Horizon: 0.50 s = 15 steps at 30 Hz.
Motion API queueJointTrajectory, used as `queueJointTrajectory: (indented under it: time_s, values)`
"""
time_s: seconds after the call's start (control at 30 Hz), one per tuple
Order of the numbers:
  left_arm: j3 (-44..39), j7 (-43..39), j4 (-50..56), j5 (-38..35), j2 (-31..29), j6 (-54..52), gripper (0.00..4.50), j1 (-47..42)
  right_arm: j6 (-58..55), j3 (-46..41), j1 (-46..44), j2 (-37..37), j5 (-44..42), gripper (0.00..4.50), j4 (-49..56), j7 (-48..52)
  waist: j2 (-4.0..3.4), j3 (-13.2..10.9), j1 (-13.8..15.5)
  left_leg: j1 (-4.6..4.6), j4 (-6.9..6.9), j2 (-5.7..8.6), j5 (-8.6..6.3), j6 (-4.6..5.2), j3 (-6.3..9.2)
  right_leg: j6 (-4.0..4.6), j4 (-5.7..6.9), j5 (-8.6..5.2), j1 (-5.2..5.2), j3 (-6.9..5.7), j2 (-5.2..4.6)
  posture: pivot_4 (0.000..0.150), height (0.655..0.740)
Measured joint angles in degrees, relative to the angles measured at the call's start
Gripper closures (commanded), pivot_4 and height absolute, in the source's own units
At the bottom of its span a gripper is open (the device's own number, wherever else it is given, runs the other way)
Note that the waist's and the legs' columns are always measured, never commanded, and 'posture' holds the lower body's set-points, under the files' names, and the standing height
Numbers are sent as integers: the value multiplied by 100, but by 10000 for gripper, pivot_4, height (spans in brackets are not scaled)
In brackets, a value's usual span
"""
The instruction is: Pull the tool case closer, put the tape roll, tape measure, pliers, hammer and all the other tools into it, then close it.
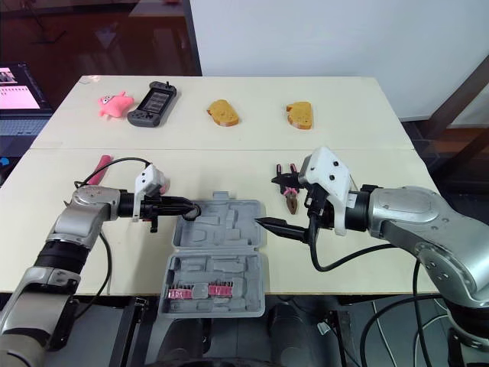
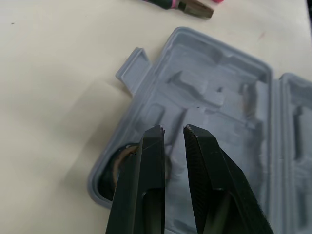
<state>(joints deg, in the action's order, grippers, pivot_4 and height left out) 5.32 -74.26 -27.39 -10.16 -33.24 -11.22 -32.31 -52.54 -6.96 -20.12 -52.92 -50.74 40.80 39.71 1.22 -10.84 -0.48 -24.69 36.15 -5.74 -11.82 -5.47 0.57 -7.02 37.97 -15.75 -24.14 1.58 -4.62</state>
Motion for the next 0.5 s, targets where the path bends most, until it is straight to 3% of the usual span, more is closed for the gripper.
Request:
queueJointTrajectory:
  time_s: [0.3, 0.5]
  values:
    - [419, 237, -1384, 614, 297, 1543, 37831, -360, -6, -1, -5, -1, -6, 0, 1, -39, 0, 1, -1, 6, -1, 0, 0, 0, 0, 0, 0, 0, 4, 0, 0, 1500, 7207]
    - [414, 308, -1763, 640, 311, 2052, 37831, -410, -42, -7, -6, -6, -15, 0, 2, -47, -5, 6, -11, 27, -4, 0, 0, 0, 0, 1, 0, -1, 22, 0, 0, 1500, 7207]
